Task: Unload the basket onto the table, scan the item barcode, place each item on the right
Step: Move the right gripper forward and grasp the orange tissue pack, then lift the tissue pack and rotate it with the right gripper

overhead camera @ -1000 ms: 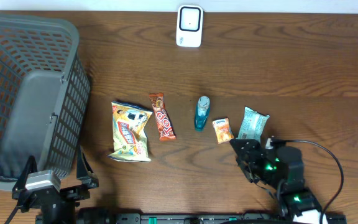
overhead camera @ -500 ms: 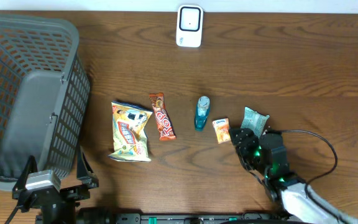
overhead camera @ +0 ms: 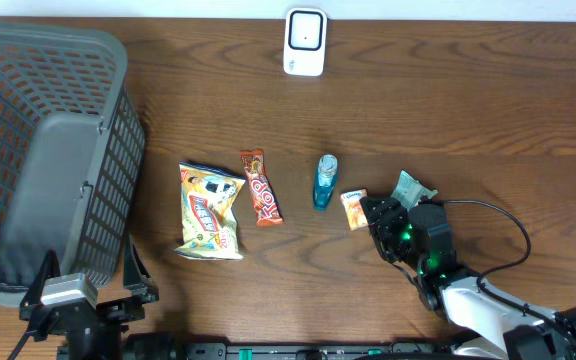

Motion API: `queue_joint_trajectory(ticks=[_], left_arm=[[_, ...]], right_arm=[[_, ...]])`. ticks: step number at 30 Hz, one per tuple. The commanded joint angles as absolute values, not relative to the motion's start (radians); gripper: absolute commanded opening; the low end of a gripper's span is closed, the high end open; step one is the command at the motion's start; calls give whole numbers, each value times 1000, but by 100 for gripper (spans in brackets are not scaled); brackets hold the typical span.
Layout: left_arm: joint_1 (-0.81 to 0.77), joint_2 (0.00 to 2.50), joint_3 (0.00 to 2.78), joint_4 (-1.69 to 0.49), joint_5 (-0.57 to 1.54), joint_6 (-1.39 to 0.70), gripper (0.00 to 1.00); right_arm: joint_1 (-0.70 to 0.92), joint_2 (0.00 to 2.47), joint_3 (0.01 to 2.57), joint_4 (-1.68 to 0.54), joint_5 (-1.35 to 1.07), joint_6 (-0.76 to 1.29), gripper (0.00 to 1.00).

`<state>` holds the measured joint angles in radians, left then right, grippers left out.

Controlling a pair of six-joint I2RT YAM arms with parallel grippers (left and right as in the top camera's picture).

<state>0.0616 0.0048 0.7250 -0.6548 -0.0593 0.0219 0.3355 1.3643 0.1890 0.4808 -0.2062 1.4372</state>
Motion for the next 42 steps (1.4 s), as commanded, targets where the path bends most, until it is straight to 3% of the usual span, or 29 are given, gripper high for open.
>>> queue_joint_trajectory(ticks=[1, 5, 12, 23, 33, 42], left_arm=[[59, 3, 725, -653, -72, 14, 98], [59, 3, 725, -653, -72, 14, 98], [59, 3, 725, -653, -72, 14, 98], [59, 3, 725, -654, -72, 14, 98], [59, 3, 725, -654, -72, 14, 98], [59, 3, 725, -654, -72, 14, 98]], right_arm=[[350, 1439, 163, 434, -175, 1446, 65], [373, 1491, 184, 431, -175, 1442, 63], [387, 1558, 202, 395, -166, 1396, 1], [294, 1426, 202, 268, -307, 1322, 1], [279, 961, 205, -105, -397, 1304, 1], [212, 677, 212, -217, -685, 1518, 1]])
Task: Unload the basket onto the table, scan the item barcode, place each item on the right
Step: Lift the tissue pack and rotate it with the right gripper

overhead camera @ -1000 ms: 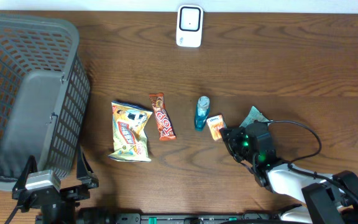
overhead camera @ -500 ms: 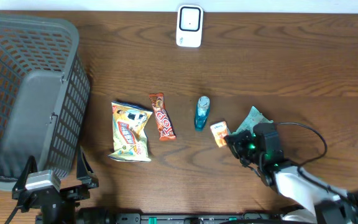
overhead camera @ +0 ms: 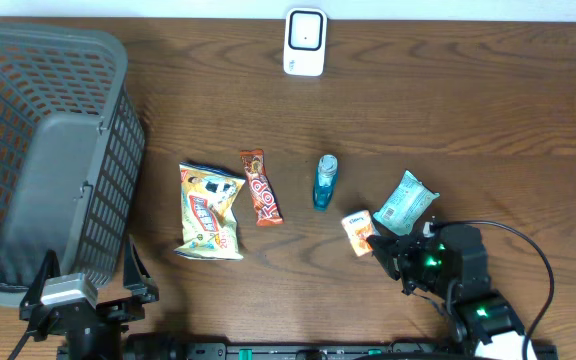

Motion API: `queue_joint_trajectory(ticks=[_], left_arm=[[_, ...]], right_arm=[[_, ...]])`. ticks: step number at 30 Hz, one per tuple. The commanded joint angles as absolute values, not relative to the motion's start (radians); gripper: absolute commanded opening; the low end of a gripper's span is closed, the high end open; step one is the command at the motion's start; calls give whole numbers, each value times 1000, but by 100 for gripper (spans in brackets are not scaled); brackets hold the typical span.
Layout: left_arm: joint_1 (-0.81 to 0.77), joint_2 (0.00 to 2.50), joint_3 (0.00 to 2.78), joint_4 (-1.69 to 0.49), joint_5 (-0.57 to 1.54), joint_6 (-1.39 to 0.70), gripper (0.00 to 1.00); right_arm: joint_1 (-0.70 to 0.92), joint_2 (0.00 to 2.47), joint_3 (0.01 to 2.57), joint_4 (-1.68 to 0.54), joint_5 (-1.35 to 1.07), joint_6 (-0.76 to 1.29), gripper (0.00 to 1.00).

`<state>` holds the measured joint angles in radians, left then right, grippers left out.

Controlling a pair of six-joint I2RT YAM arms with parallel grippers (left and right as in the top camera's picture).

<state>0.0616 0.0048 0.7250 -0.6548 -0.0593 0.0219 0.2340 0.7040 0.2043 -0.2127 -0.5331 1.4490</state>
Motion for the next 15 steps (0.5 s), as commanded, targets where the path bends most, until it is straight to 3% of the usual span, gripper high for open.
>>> queue_joint_trajectory(ticks=[1, 7, 15], left_arm=[[59, 3, 725, -654, -72, 14, 98], [39, 3, 725, -654, -72, 14, 98], [14, 3, 725, -654, -72, 14, 98]], right_arm=[[205, 673, 212, -217, -741, 1533, 1], [200, 674, 212, -213, -968, 1597, 2], [200, 674, 212, -171, -1235, 2028, 1]])
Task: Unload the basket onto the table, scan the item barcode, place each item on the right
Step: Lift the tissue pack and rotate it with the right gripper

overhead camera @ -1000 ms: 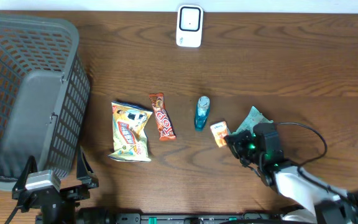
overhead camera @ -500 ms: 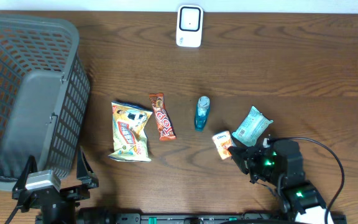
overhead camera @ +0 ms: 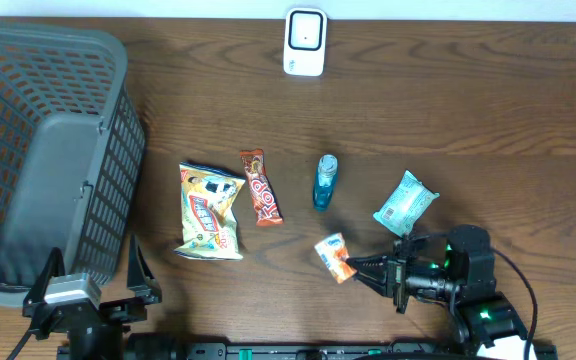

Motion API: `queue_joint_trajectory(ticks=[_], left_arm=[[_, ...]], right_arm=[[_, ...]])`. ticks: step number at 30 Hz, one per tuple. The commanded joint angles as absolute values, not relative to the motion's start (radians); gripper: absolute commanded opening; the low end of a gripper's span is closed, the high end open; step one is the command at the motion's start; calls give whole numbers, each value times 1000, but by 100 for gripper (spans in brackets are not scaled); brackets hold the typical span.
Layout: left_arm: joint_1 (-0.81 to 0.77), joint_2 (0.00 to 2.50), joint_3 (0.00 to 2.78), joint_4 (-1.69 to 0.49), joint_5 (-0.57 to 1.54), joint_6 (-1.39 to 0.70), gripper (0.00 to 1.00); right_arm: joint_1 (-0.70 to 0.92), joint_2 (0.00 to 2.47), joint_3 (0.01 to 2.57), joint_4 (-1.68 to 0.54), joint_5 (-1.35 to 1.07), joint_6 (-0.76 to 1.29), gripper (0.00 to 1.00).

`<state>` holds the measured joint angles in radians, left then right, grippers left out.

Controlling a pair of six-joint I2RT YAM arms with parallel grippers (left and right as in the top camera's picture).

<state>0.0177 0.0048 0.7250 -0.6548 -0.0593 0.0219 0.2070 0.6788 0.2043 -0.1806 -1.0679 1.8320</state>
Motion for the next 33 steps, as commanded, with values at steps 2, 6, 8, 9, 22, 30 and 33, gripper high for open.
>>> queue_joint_trajectory(ticks=[2, 6, 8, 9, 22, 30, 33], left_arm=[[14, 3, 725, -654, -72, 14, 98], [14, 3, 725, -654, -72, 14, 98], [14, 3, 725, -654, -72, 14, 98], [14, 2, 725, -654, -72, 14, 98], [14, 2, 725, -654, -72, 14, 98], [14, 2, 725, -657, -72, 14, 98], [14, 2, 725, -657, -72, 14, 98]], right_arm=[[200, 674, 212, -172, -1265, 2049, 1], [200, 674, 212, -172, -1263, 2049, 1], [200, 674, 212, -172, -1263, 2049, 1], [200, 674, 212, -172, -1263, 2049, 1], [200, 674, 212, -147, -1256, 1988, 1], [200, 674, 213, 521, -1212, 1767, 1], [200, 674, 215, 797, -1171, 1848, 1]])
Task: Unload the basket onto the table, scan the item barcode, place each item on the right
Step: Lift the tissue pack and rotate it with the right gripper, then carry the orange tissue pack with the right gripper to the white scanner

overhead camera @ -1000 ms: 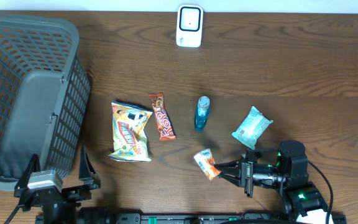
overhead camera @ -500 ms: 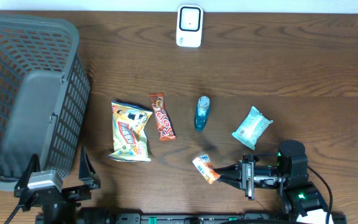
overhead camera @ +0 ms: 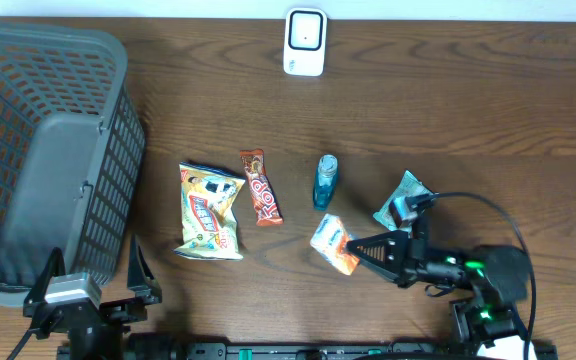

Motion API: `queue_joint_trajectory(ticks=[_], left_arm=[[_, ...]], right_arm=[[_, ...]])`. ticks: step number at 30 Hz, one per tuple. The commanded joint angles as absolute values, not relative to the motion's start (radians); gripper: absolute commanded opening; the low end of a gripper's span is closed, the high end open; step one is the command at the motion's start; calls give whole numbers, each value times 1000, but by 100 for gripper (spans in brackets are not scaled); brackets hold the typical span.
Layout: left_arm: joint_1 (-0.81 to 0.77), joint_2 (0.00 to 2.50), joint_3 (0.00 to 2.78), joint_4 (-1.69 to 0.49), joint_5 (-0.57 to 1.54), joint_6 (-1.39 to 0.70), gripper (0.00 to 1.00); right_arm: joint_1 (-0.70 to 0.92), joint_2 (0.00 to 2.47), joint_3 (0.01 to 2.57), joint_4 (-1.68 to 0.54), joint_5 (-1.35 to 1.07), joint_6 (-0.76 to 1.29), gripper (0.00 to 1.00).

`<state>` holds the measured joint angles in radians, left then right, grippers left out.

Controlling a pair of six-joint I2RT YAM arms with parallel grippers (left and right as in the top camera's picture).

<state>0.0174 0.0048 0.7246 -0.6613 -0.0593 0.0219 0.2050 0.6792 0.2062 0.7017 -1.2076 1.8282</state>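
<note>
The white barcode scanner (overhead camera: 304,42) stands at the far edge of the table, middle. My right gripper (overhead camera: 356,247) points left and is shut on a small orange-and-white snack packet (overhead camera: 332,243), held tilted just in front of the blue bottle (overhead camera: 325,181). A teal packet (overhead camera: 398,204) lies behind the right arm, partly covered by its cable. My left gripper (overhead camera: 90,268) rests at the near left edge, its fingers spread with nothing between them.
A large grey mesh basket (overhead camera: 28,60) fills the left side. A yellow chips bag (overhead camera: 210,210) and a brown chocolate bar (overhead camera: 260,187) lie side by side in the middle. Bare wood lies between these items and the scanner.
The right gripper, still shut on the orange packet, has shifted slightly away from the near edge. The packet looks larger and more face-up. The left arm has not moved.
The right gripper was first at the orange packet lying beside the blue bottle, partly covering the teal packet. Then it held the packet nearer the front edge, leaving the teal packet exposed. Later it pointed left with the packet, and now holds it just before the bottle.
</note>
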Motion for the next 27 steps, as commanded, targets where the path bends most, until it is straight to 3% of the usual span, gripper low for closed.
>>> queue_joint_trajectory(ticks=[1, 7, 19, 27], left_arm=[[14, 2, 725, -657, -72, 14, 98], [14, 2, 725, -657, -72, 14, 98], [14, 2, 725, -657, -72, 13, 98], [14, 2, 725, -657, -72, 14, 98]], right_arm=[[200, 674, 215, 856, -1156, 1860, 2], [200, 674, 215, 861, -1087, 1752, 2], [200, 674, 329, 565, -1021, 1570, 1], [201, 686, 581, -2, -846, 1186, 2]])
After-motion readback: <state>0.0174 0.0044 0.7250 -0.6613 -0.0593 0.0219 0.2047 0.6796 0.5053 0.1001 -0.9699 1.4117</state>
